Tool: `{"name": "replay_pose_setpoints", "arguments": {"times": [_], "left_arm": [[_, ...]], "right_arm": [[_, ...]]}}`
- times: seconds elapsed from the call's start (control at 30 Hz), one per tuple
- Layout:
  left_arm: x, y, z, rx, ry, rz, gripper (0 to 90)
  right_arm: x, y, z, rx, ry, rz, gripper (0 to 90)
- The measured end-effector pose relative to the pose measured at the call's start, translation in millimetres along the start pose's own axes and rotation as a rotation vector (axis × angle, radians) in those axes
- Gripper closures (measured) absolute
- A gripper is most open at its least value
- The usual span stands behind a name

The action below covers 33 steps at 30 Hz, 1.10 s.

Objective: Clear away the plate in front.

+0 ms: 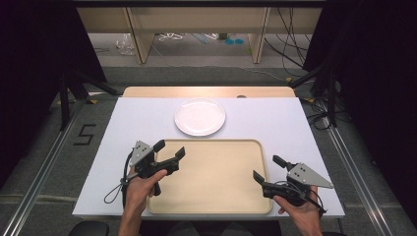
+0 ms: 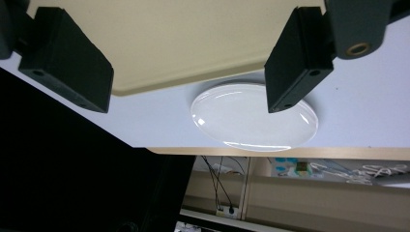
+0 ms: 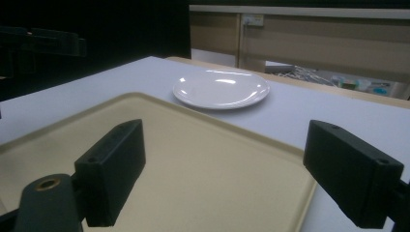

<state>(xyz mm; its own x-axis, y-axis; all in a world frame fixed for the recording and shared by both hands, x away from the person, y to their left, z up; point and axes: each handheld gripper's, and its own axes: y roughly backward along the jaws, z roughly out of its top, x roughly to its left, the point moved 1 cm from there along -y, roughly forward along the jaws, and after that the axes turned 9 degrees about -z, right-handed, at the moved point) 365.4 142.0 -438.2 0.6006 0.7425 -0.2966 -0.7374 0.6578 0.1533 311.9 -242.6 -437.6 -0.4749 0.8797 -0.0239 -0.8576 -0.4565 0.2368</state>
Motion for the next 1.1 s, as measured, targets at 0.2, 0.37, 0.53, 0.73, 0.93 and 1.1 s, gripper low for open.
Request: {"name": "replay_pose_setpoints", "arguments": {"times": [0.2, 0.37, 0.53, 0.73, 0.93, 1.1], "left_arm": [[12.1, -10.1, 7.3, 0.003, 0.077, 0.002, 16.8], [20.4, -18.1, 12.6, 0.002, 0.119, -0.001, 16.4], [26.6, -27.8, 18.2, 0.006, 0.141, 0.002, 16.0], [34.6, -42.1, 25.6, 0.010, 0.204, -0.046, 17.4], [43.0, -53.2, 32.1, 0.041, 0.214, -0.023, 17.0], [51.5, -62.0, 36.9, 0.064, 0.272, -0.015, 16.9]], "right_arm": [[-0.3, 1.2, 0.3, 0.005, 0.005, -0.005, 16.0], [0.1, -0.3, -0.2, -0.009, -0.003, 0.004, 16.0], [0.5, 0.5, 0.0, 0.003, 0.001, 0.003, 16.2], [0.4, -0.4, -0.5, -0.006, -0.001, 0.008, 16.4], [0.3, -0.3, -0.5, -0.003, -0.001, 0.006, 16.9], [0.6, -0.4, -0.5, -0.003, -0.001, 0.011, 17.0]]}}
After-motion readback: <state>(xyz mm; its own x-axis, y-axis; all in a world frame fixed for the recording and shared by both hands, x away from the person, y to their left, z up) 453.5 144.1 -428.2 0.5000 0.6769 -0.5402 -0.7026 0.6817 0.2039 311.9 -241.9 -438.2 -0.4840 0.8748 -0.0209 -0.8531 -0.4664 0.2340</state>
